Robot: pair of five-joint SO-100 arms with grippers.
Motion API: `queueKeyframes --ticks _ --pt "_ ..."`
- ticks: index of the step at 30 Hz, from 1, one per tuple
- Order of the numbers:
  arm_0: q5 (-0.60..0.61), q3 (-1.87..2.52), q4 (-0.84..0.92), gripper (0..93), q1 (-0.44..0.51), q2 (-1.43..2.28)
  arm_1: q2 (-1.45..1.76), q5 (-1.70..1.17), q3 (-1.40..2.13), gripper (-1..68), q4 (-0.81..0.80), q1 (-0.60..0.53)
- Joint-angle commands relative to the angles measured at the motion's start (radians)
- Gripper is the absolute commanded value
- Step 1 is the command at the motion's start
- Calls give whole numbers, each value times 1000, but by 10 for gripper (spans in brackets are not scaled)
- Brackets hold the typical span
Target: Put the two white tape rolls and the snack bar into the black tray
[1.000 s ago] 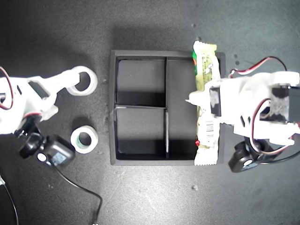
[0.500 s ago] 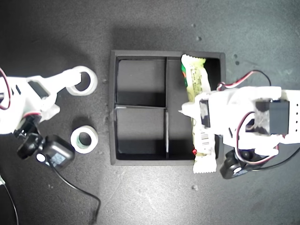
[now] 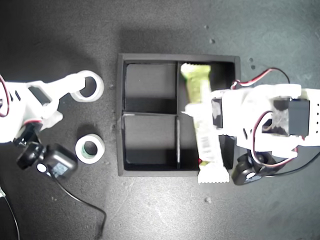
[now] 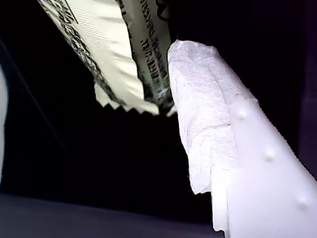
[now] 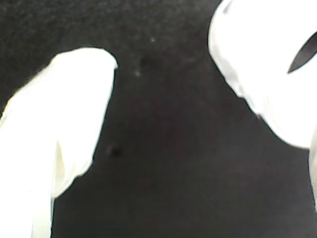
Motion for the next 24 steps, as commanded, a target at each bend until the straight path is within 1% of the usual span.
queueKeyframes --ticks 1,7,13,24 --pt "-2 3 -8 314 -3 31 14 -101 -17 271 15 -9" --pt "3 -2 -8 314 -8 23 14 -98 -35 280 52 -21" --pt "5 -23 -8 316 0 3 14 -89 -138 269 173 -15" --pt "41 -183 8 319 -15 -156 14 -87 -370 223 308 31"
